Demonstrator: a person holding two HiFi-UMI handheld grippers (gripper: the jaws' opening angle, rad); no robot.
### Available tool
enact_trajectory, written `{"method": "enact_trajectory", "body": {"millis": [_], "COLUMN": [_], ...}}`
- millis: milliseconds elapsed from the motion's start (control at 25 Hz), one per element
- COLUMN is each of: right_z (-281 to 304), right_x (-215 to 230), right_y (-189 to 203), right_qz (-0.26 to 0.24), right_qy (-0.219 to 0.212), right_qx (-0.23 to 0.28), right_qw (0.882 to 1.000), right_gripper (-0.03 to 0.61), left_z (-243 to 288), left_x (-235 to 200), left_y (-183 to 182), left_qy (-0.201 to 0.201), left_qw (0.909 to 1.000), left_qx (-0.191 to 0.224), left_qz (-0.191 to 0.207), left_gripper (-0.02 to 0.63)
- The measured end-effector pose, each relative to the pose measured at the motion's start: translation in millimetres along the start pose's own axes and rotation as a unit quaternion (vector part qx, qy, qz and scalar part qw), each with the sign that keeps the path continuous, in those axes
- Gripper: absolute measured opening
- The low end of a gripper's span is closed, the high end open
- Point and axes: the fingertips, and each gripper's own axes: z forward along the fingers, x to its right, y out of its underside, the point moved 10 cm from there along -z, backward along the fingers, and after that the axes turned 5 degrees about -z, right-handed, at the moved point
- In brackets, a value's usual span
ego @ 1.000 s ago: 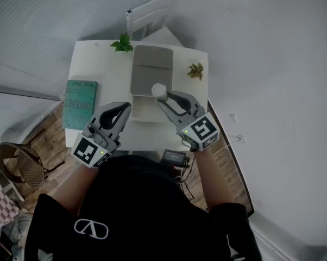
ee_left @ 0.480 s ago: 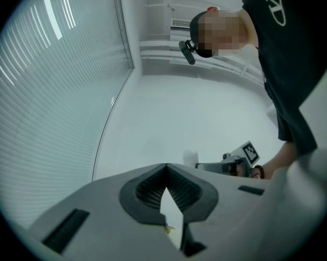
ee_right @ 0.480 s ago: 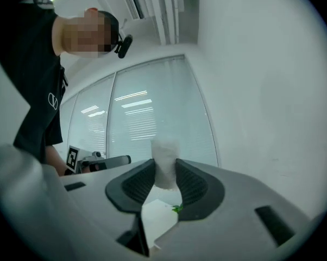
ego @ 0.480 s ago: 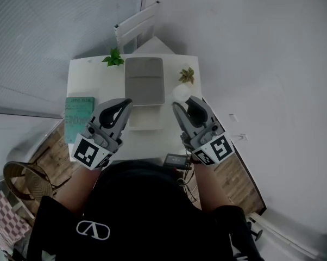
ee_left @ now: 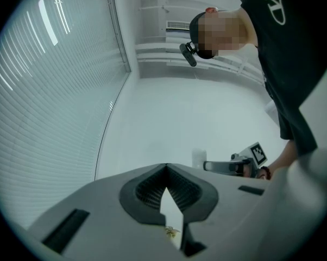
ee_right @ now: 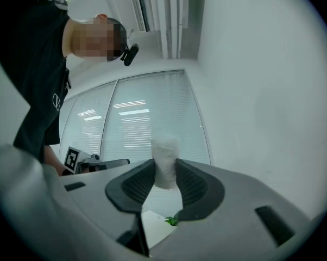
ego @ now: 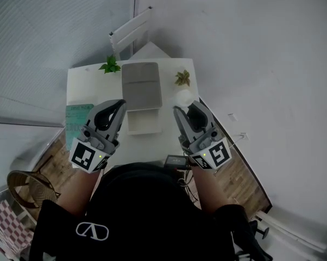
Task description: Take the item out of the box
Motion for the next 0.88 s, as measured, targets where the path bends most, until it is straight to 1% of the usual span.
{"method": "enact_trajectory", "body": {"millis": [160, 280, 480, 880], "right_z": [0.4, 0.6, 2.9, 7.2], "right_x": [0.2, 1.2, 0.0, -4.3], "right_y": [2.5, 5.2, 6.9, 9.4], "right_qz": [0.007, 0.014, 0.009, 0.010], "right_qy": [0.006, 0.013, 0.027, 0.022], "right_qx": [0.004, 0.007, 0.005, 0.004], "right_qw": [1.000, 1.000, 1.000, 1.000], "right_gripper": [0.121, 0.121, 0.120, 0.120], "left_z": [-2.8, -6.5, -8.9, -9.8], "left_x": [-0.1, -1.9, -2.9, -3.1], "left_y": [-3.7, -2.2, -2.8, -1.0], "left_qy": [-0.002, -0.008, -0.012, -0.017], "left_qw": [1.0000, 1.0000, 0.9999, 0.9999], "left_qx": [0.006, -0.001, -0.002, -0.002], "left_qz": [-0.004, -0.001, -0.002, -0.003], "left_gripper": [0.005, 0.005, 0.005, 0.005]}}
